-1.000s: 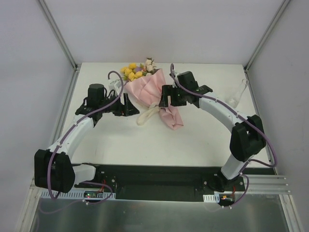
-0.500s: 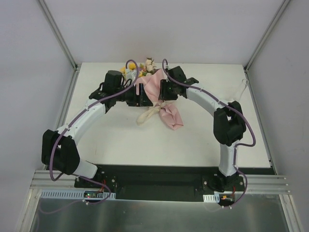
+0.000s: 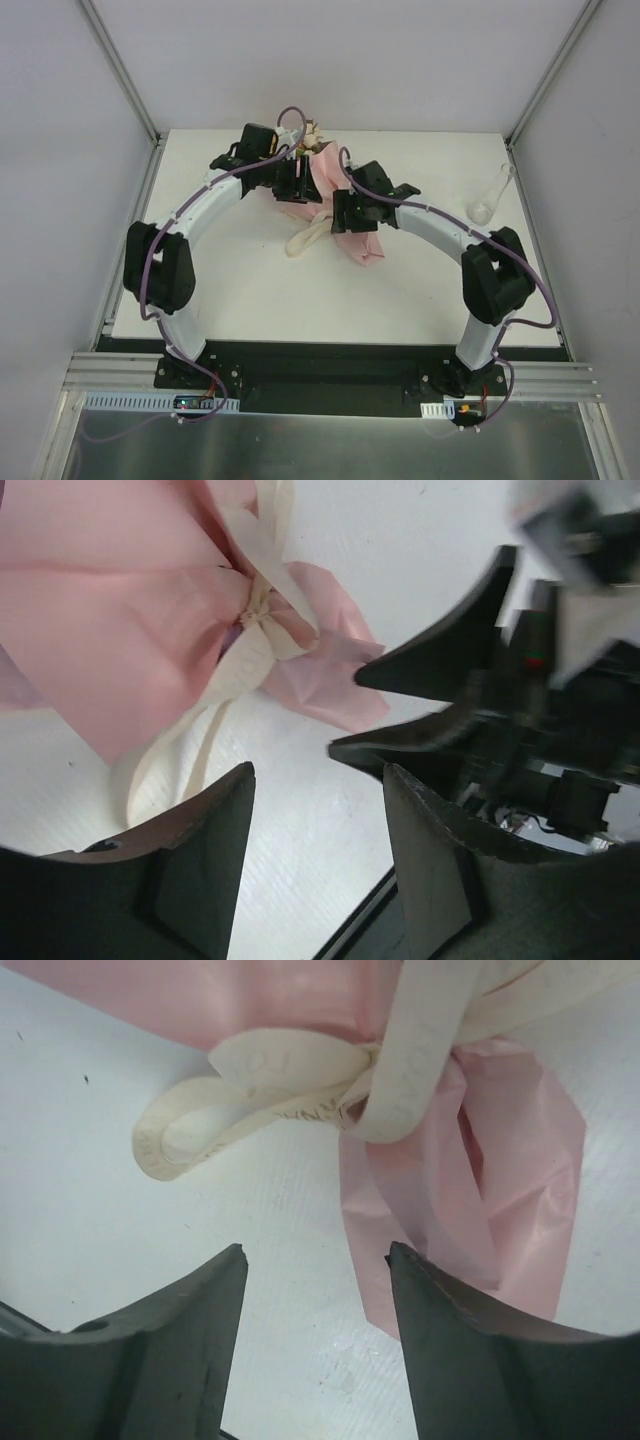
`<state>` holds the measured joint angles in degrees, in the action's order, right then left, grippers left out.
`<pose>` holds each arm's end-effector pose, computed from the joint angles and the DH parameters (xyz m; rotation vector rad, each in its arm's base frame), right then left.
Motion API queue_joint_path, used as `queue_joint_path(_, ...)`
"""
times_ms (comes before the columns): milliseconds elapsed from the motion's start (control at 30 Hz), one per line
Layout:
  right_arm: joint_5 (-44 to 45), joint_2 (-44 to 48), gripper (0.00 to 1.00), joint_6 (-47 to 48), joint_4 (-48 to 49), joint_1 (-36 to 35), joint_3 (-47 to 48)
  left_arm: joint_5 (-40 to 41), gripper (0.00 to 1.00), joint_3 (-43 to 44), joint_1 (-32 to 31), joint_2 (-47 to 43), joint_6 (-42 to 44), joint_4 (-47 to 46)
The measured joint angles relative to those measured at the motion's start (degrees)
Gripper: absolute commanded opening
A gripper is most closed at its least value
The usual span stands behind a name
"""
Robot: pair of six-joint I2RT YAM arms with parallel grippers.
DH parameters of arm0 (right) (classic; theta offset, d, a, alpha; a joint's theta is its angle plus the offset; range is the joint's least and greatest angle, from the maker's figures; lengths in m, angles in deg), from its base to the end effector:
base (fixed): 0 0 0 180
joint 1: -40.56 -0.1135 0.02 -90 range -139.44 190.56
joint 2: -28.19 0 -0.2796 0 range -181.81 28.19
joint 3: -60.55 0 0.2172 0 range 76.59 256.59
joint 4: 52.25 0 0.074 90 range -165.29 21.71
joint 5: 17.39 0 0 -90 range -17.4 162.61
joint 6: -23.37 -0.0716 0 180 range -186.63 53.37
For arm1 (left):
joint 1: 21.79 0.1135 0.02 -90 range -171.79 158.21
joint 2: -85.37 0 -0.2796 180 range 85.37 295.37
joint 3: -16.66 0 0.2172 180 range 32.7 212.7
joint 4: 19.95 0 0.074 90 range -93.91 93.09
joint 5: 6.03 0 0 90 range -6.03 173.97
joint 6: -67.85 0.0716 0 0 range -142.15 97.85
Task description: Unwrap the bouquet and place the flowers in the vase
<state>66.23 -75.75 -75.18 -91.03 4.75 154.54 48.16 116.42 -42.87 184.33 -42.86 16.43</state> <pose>0.3173 0.2388 0.2382 -0.6331 2.3909 0.4791 0.3471 -0.1787 0.3159 0.3787 2.2352 -1.0851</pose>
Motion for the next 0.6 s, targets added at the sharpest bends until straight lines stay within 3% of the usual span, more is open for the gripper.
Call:
queue_joint_path(167,-0.6,4.2,0.70,0.3,1.7,3.7,-0.1,0.8,0.60,5.6,-1.5,8.4,4.2,3.2)
queue_joint_path(333,-1.2,4.2,0.70,1.9,3.2,5.7,-1.6,3.1,0.57,5.6,-3.5,11.2,7.6,6.0)
queue_joint_path(467,-1.3,3.7,0.57,4.7,3.3,6.3,-2.1,4.1,0.50,6.8,-4.5,12.4,8.8,6.6)
queue_joint_path(600,-1.8,2.8,0.30,6.6,4.9,6.4,-3.2,6.5,0.52,8.1,-5.3,12.5,9.9,6.9)
